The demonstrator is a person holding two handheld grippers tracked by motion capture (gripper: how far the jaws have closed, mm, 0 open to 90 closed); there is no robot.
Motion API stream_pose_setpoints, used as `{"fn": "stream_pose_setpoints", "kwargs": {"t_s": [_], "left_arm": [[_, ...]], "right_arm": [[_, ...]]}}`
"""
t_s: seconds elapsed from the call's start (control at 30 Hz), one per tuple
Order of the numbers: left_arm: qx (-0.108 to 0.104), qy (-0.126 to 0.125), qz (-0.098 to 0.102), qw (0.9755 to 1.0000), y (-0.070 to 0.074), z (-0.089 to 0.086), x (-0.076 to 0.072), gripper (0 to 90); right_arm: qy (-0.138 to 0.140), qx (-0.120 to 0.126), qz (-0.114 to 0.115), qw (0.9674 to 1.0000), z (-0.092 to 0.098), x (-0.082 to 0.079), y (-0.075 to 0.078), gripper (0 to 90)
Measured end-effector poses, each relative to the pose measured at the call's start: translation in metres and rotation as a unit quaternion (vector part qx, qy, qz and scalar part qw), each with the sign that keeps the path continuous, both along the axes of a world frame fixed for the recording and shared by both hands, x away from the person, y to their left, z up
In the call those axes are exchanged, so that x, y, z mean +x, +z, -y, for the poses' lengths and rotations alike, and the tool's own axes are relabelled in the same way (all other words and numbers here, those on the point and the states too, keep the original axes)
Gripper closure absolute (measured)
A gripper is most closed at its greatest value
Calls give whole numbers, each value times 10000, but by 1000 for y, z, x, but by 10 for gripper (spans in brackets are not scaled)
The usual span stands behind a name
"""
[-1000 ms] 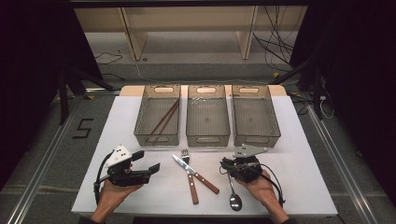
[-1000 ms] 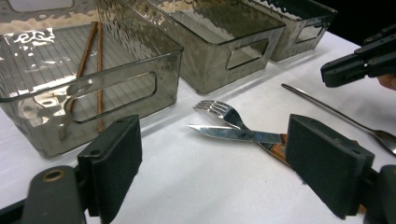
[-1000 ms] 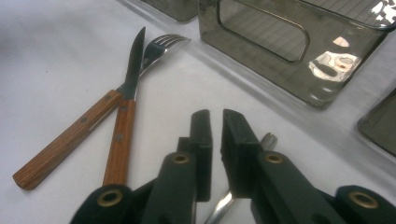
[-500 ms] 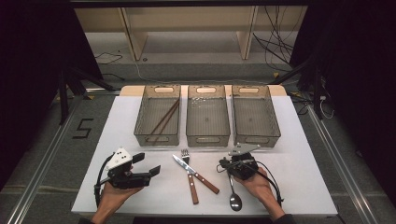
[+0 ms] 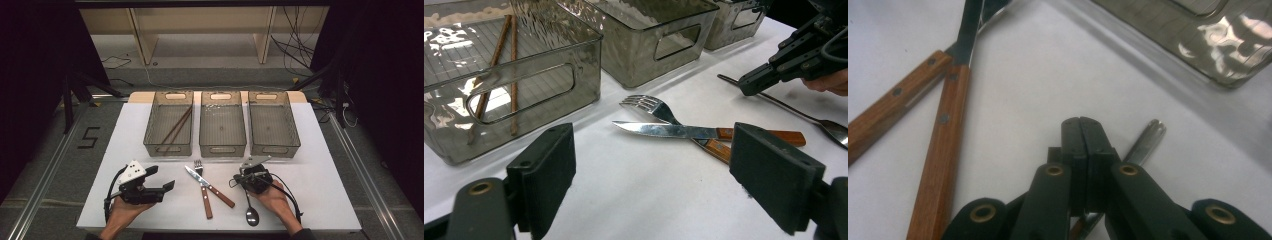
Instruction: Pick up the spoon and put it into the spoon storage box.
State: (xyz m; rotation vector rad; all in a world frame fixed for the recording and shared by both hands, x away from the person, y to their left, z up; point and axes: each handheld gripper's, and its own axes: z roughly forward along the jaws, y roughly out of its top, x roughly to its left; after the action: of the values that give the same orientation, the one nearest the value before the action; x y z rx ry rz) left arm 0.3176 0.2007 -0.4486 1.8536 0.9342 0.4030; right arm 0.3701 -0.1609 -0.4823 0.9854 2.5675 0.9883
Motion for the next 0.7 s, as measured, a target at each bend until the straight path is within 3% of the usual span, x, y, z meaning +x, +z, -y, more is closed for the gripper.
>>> {"fn": "stream_pose_setpoints", "kwargs": {"t_s": [0.33,0.7], "left_arm": [[68,7,44,10000,-1,-1,0,184],[85,5,53,9999,-1,0,0,184]], "right_arm": [[-87,-309,9,9995,4,-2,0,900],[-313,-439,-38,9985,23,-5,3,900]]}}
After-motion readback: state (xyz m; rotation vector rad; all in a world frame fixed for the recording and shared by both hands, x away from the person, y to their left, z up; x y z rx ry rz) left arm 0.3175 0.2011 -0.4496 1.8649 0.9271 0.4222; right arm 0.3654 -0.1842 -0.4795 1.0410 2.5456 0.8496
